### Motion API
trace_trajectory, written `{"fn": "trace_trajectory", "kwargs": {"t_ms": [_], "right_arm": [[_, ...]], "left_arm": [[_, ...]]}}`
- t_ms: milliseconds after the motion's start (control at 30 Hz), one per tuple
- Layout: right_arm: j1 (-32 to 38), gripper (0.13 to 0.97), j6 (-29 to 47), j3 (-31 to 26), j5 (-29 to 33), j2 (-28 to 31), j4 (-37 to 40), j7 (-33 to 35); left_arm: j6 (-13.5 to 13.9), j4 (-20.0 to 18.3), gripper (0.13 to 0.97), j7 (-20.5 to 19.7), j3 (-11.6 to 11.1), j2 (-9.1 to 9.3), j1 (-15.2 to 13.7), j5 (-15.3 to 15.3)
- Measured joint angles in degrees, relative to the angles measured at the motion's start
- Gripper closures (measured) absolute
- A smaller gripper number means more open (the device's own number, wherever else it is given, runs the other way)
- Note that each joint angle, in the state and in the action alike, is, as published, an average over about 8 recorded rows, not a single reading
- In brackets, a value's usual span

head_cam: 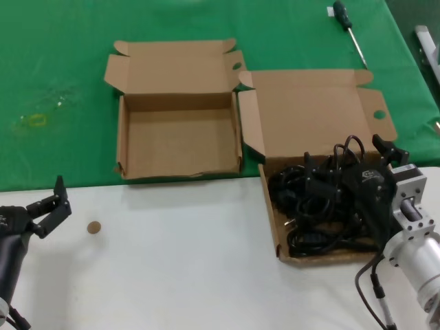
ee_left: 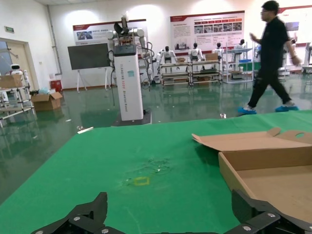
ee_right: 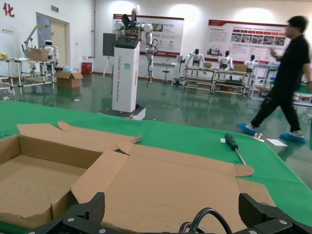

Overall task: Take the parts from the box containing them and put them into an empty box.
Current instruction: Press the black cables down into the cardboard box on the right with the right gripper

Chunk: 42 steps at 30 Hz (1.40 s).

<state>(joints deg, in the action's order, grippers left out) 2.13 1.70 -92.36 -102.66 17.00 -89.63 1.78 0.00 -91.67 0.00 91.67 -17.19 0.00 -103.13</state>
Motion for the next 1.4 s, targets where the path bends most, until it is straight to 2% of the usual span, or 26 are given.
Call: {"fn": "trace_trajectory", "kwargs": {"t_ms": [67,333,467,633,800,1033,1167,1400], "right_arm": [[-0.05,0.129,0.06,0.06,0.0,-0.02,-0.01,0.02],[-0.86,0.129,2.2,1.72,-0.16,-0.77,0.16,1.21],[-1.17,0.129,3.89,2.82,-0.46,-0.93,0.32,2.25],[-1.2,0.129,6.0,3.32,-0.54,0.93,0.61,2.81],[-0.28,0.129,8.9,2.81,-0.39,5.88,1.37,2.01],[3.34,0.129,20.01,2.51,-1.91,14.94,2.96,3.99],[6.53,0.129,28.71,1.39,-3.2,20.0,4.39,6.62],[15.78,0.129,42.68,-2.11,-3.68,26.32,8.42,13.74]], "left_arm": [[0.0,0.0,0.185,0.0,0.0,0.0,0.0,0.0],[0.0,0.0,0.31,0.0,0.0,0.0,0.0,0.0],[0.0,0.0,0.31,0.0,0.0,0.0,0.0,0.01],[0.0,0.0,0.433,0.0,0.0,0.0,0.0,0.01],[0.0,0.0,0.533,0.0,0.0,0.0,0.0,0.01],[0.0,0.0,0.722,0.0,0.0,0.0,0.0,0.01],[0.0,0.0,0.722,0.0,0.0,0.0,0.0,0.01],[0.0,0.0,0.847,0.0,0.0,0.0,0.0,0.01]]}}
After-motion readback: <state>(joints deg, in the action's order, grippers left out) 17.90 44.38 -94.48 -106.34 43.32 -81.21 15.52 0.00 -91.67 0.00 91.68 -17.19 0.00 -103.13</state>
